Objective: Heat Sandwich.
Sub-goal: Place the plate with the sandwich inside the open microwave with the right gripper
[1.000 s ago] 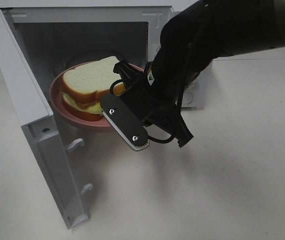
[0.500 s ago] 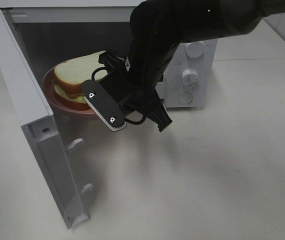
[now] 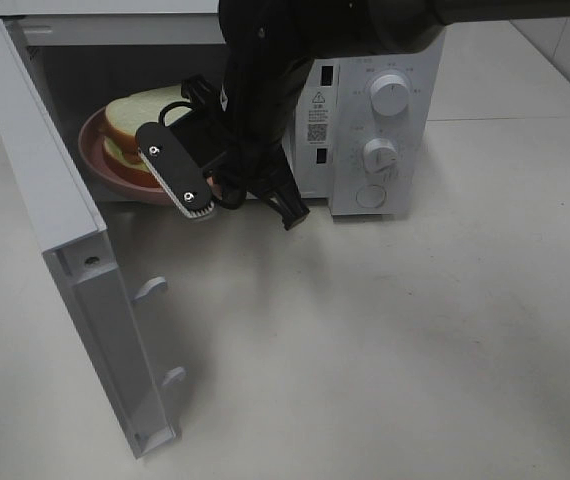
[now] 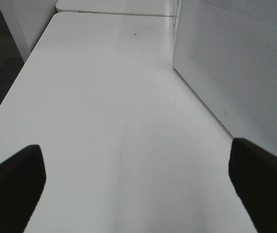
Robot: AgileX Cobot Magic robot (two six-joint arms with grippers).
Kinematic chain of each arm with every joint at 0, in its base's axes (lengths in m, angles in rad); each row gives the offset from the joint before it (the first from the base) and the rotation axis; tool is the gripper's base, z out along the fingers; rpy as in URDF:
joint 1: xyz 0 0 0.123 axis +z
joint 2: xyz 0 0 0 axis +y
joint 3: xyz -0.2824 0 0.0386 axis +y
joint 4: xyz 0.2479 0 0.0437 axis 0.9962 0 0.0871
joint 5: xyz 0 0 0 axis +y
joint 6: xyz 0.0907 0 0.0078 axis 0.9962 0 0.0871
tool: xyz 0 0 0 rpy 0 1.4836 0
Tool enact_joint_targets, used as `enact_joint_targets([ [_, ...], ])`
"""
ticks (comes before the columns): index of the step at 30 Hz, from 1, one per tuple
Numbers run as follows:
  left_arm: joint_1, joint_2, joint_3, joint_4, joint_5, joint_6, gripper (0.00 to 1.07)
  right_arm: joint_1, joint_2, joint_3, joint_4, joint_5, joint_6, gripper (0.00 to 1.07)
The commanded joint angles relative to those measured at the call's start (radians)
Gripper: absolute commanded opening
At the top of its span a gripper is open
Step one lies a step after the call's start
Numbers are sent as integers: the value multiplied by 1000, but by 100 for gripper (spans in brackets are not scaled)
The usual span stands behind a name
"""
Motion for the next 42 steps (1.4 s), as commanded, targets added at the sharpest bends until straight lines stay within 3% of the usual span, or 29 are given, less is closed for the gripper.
enact_joint_targets([
  [1, -5, -26, 4, 1, -5, -7, 97, 0, 22, -68, -11, -4, 42, 0],
  [7, -5, -26, 4, 1, -5, -7, 97, -10, 84, -179, -9, 29, 73, 0],
  [22, -5, -26, 4, 4, -5, -7, 97, -49, 188, -321, -9, 35, 112, 1],
  [42, -5, -26, 4, 4, -5, -8, 97, -82, 279, -406, -2, -1, 103, 1],
])
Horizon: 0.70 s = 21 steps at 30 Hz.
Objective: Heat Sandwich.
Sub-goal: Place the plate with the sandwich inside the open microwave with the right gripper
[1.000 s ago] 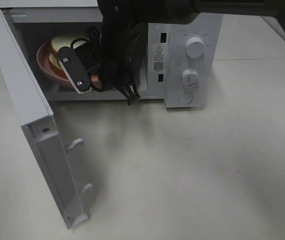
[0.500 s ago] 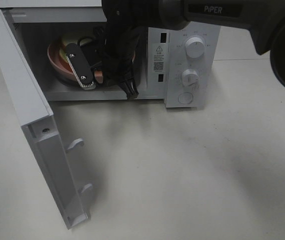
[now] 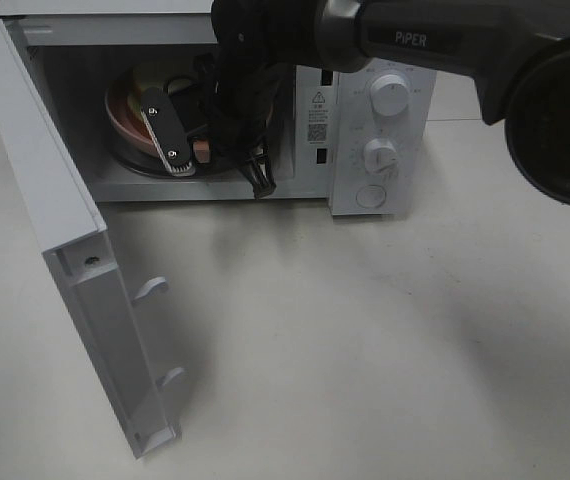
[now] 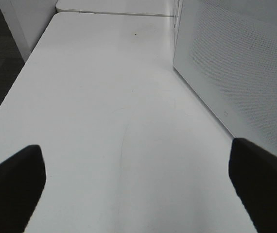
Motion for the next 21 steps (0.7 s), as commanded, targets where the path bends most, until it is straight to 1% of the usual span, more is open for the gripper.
enact_joint_targets([
  [1, -5, -26, 4, 3, -5, -8, 97, -1, 4, -12, 2, -27, 1, 2],
  [7, -5, -26, 4, 3, -5, -8, 97, -1, 5, -12, 3, -27, 3, 6],
  [11, -5, -26, 4, 3, -5, -8, 97, -1, 5, -12, 3, -27, 54, 19],
  [12, -5, -26, 4, 3, -5, -8, 97, -1, 5, -12, 3, -27, 54, 19],
  [13, -5, -26, 4, 3, -5, -8, 97, -1, 4, -12, 3, -24, 66, 28],
  [16, -5, -26, 4, 3, -5, -8, 97, 0, 3, -11, 3, -20, 101, 43],
  [17, -5, -26, 4, 3, -5, -8, 97, 0, 3, -11, 3, -20, 101, 43],
  [18, -5, -26, 4, 3, -5, -8, 97, 0, 1, -11, 3, -19, 130, 52],
  [19, -5, -26, 4, 3, -5, -8, 97, 0, 1, -11, 3, -18, 146, 57],
  [20, -5, -26, 4, 3, -5, -8, 97, 0, -3, -11, 3, -17, 155, 61],
  [21, -5, -26, 4, 3, -5, -8, 97, 0, -3, -11, 3, -17, 155, 61],
])
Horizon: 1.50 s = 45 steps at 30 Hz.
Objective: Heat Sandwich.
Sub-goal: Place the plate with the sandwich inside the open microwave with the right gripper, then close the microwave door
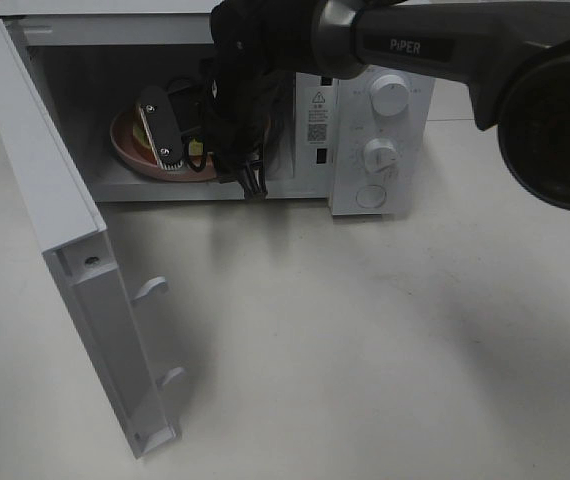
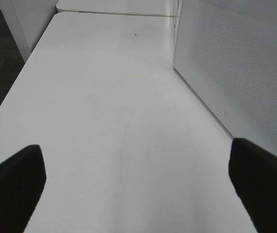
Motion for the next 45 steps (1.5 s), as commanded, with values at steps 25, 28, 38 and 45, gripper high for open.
enact_joint_targets([
  [25, -5, -26, 4, 3, -5, -7, 97, 2, -185, 253, 9, -91, 123, 76],
  [28, -5, -26, 4, 3, -5, -7, 97, 2, -225, 322, 12, -96, 123, 76],
  [38, -5, -26, 4, 3, -5, -7, 97, 2, -352, 500, 12, -122, 127, 76],
  [45, -5, -26, 4, 3, -5, -7, 97, 2, -443, 617, 30, -147, 130, 76],
])
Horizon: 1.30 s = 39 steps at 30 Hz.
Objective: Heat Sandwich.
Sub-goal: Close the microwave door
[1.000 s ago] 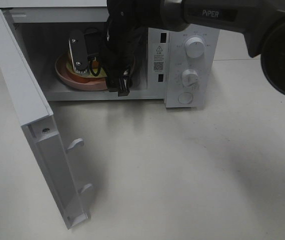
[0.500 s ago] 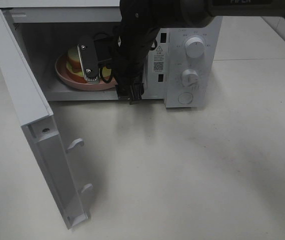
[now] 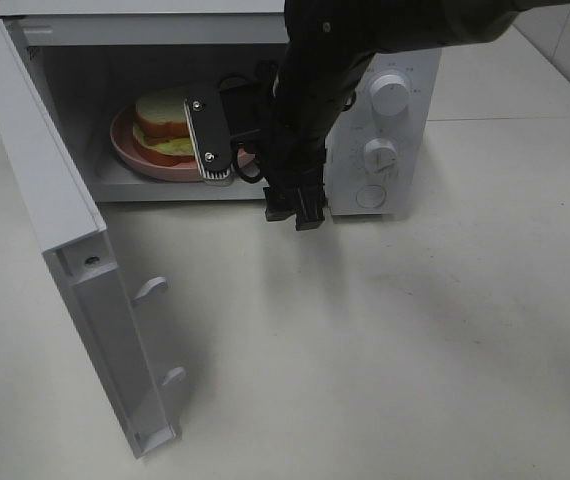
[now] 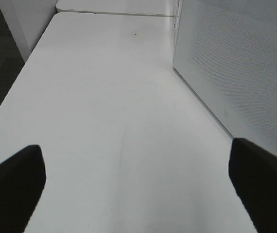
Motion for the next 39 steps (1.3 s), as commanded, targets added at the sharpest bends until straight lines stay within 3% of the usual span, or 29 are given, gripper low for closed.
enact_joint_targets([
  [1, -5, -26, 4, 3, -5, -7, 97, 2, -65, 70, 11, -27, 14, 76],
  [23, -5, -26, 4, 3, -5, -7, 97, 2, -458, 505, 48, -93, 364, 76],
  [39, -5, -26, 4, 3, -5, -7, 97, 2, -783, 702, 121, 1, 755, 76],
])
